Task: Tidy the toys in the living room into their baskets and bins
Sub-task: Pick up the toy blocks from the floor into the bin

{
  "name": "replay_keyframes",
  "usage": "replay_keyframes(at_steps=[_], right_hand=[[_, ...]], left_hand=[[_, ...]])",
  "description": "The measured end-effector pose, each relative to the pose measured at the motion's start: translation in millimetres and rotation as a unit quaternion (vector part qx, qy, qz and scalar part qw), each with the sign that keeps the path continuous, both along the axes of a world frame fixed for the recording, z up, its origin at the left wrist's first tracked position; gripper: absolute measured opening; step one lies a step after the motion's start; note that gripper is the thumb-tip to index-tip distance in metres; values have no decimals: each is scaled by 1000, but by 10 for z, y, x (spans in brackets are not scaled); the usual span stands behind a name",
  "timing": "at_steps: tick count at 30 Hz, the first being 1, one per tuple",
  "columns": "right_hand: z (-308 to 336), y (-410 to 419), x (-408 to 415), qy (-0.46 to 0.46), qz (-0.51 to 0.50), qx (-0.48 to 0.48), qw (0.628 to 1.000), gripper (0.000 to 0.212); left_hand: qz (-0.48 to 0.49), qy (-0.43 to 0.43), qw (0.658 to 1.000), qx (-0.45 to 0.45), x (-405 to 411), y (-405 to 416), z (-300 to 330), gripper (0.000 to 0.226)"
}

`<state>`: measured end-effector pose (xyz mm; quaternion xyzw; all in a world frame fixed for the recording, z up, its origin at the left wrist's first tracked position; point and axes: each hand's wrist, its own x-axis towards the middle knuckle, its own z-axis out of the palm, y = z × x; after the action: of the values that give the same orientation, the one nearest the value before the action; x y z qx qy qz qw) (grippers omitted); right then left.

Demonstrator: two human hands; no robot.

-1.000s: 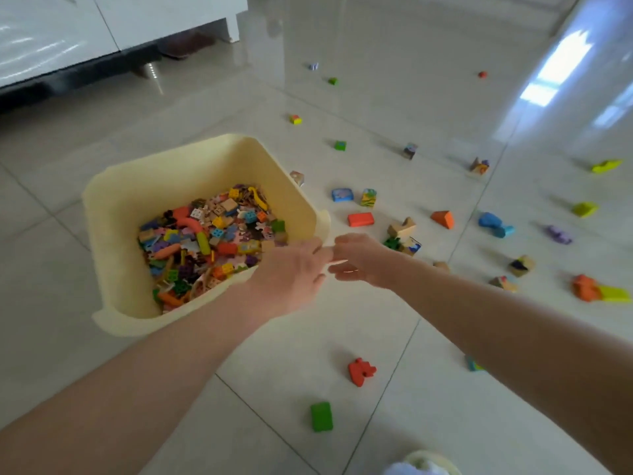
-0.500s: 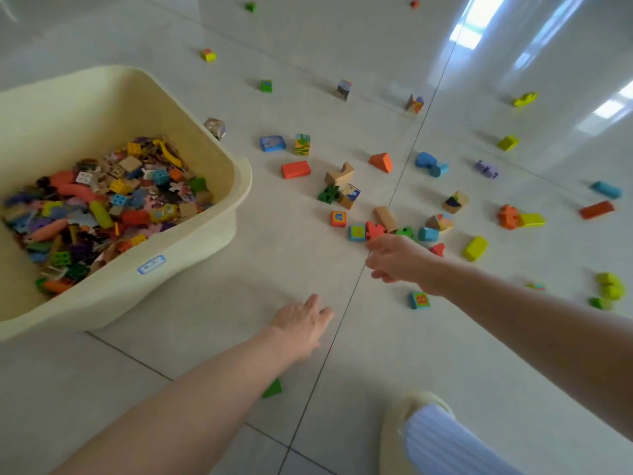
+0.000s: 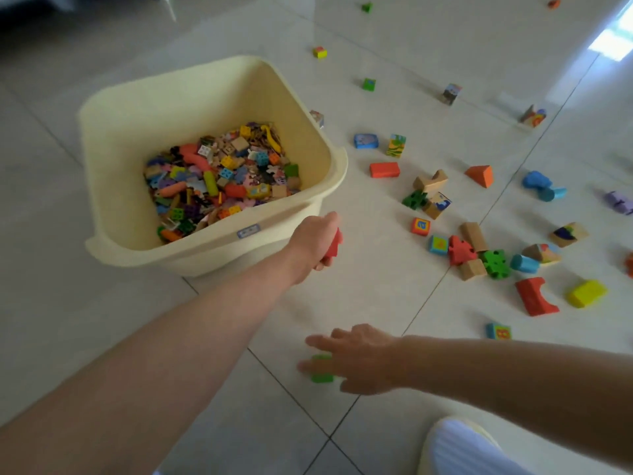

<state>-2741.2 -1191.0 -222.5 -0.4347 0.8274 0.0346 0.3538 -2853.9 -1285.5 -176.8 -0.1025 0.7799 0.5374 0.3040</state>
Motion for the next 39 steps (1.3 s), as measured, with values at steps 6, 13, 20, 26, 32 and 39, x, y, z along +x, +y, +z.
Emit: replay_keyframes(at_steps=[6,13,20,26,32,39], right_hand=[[-262,-183,-75,82,156,-25,984,44],[68,575,-430,-7,-211,-21,977,45],[321,1848,-316,-34,-688,-179,703,12],[318,2514,-212,-119,-825,-418,361,14],[137,2455,-244,-53,-810,-221,540,34],[-98,2272,-444,69,-691,57,717,57]], left_hand=[[117,-92,972,180,42,19,78,30],[38,-24,991,130,-12,447,19,18],[-113,203,970,-66,-97,1292,-297,14],[-360,296,843,-270,-77,1785,-675,34],[-409,315,776,-363,-89,1855,-899,45],[-259,300,880,-262,-128,1798,-668,43]])
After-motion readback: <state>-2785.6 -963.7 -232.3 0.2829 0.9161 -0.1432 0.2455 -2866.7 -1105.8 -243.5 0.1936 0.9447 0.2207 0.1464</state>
